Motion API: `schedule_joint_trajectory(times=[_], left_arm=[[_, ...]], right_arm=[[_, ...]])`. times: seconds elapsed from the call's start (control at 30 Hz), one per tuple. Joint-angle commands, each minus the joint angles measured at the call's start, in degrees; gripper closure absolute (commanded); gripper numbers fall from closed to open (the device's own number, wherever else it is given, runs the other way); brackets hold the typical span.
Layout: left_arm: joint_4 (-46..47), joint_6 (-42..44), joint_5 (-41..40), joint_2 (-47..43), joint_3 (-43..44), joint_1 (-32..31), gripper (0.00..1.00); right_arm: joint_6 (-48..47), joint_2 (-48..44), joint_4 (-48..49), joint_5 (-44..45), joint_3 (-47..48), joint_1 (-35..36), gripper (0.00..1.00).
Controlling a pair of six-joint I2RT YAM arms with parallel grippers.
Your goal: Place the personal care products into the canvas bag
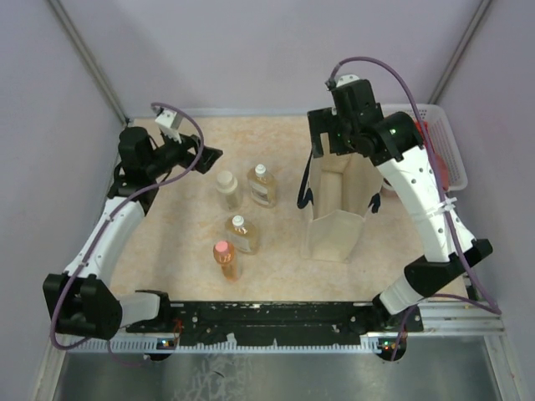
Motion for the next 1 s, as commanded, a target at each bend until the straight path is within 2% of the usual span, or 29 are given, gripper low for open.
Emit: schedule_joint_trajectory(times=[0.0,0.13,0.33,0.63,0.97], left_arm=[[-2.98,2.89,-0.65,1.79,1.64,-1.15,0.0],[-7.94,3.34,-8.9,2.33,2.69,-1.17,0.0],[-18.55,2.64,-19.49,2.82,6.25,-1.06,0.0],[-22.46,1.93,-22.02,0.14,4.11,-1.06,0.01],[-23.49,1.87,-22.86,-1.64,3.19,-1.07,0.01]], right_arm=[[-7.21,1.63,5.83,-8.57,7.15,1.04,0.01],[-15.14,2.79,13.83,-15.94,2.16,1.95,0.01],[-21.75,9.18,20.37,-18.36,-4.06,5.4,0.01],[-23.12,18.35,24.81,-21.33,-4.51,8.56,0.01],[-22.9,23.18,28.66,-24.16,-7.3,9.02,0.01]])
